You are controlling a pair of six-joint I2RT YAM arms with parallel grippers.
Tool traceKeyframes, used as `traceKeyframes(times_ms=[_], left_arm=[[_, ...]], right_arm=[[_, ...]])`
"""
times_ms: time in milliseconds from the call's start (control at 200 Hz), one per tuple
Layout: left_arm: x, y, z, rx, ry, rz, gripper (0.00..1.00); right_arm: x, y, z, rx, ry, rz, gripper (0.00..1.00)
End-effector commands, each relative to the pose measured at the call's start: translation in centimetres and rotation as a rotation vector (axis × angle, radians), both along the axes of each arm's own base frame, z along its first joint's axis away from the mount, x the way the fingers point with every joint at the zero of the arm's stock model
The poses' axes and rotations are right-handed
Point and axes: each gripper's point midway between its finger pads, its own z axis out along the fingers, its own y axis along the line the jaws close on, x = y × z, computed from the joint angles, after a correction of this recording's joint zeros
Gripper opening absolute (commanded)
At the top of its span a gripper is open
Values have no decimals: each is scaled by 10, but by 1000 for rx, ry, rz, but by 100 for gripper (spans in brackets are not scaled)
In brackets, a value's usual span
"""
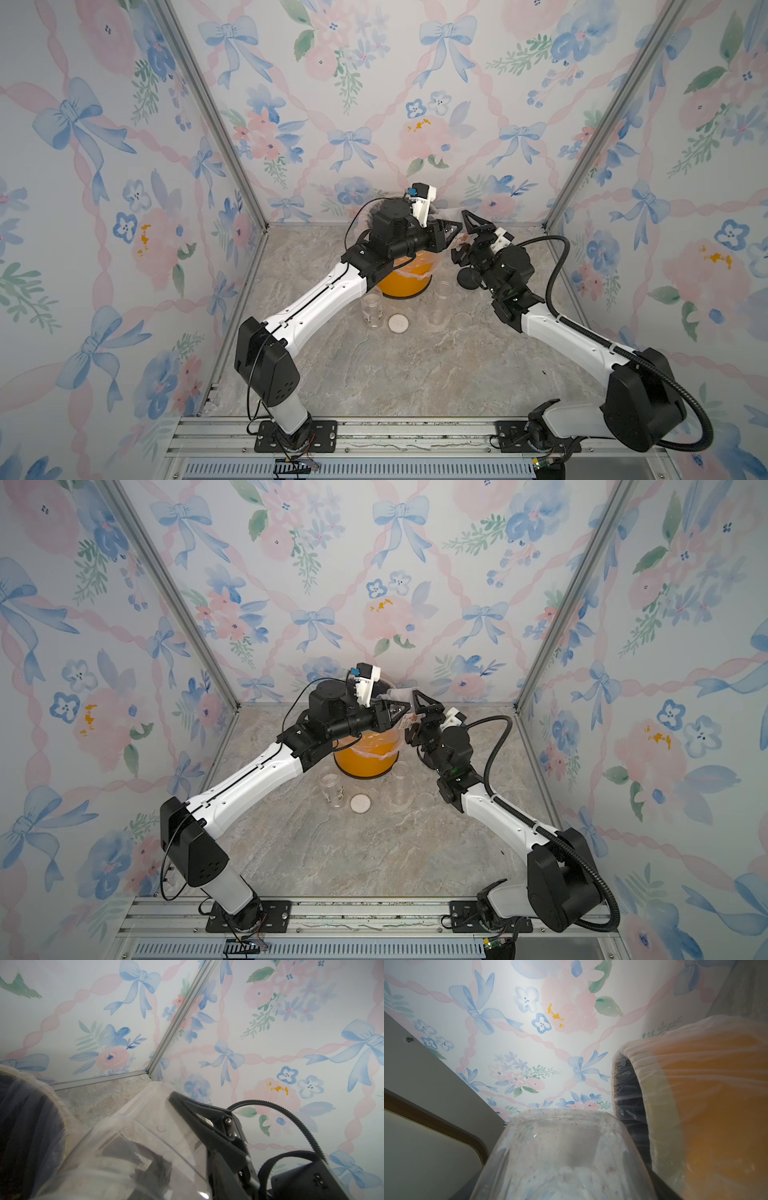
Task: Empty the moldy dried flower tea in the jars
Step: Place the jar at the center of the board.
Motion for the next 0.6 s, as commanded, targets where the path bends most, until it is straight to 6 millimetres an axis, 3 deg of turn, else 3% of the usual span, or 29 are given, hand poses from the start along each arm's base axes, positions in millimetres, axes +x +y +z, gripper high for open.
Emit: traceKeyframes(times_ms=[0,110,300,450,595], left_arm=[[-3,-9,3,11,-17,-5,23],[-8,-17,2,15,-19,-13,0],[-18,-28,2,58,-36,-19,0],[-28,-43,-5,145,-51,-19,0],[-32,-61,-28,279,-37,-21,0]], right_arm=[[-10,-5,9,22,-42,-11,57],[-18,-9,7,6,-43,-7,66],[-34,-33,-6,-171,-15,-5,89],[-61,-96,-42,-489,107,-89,100],[-104,-174,-54,-826,205,-215,97]])
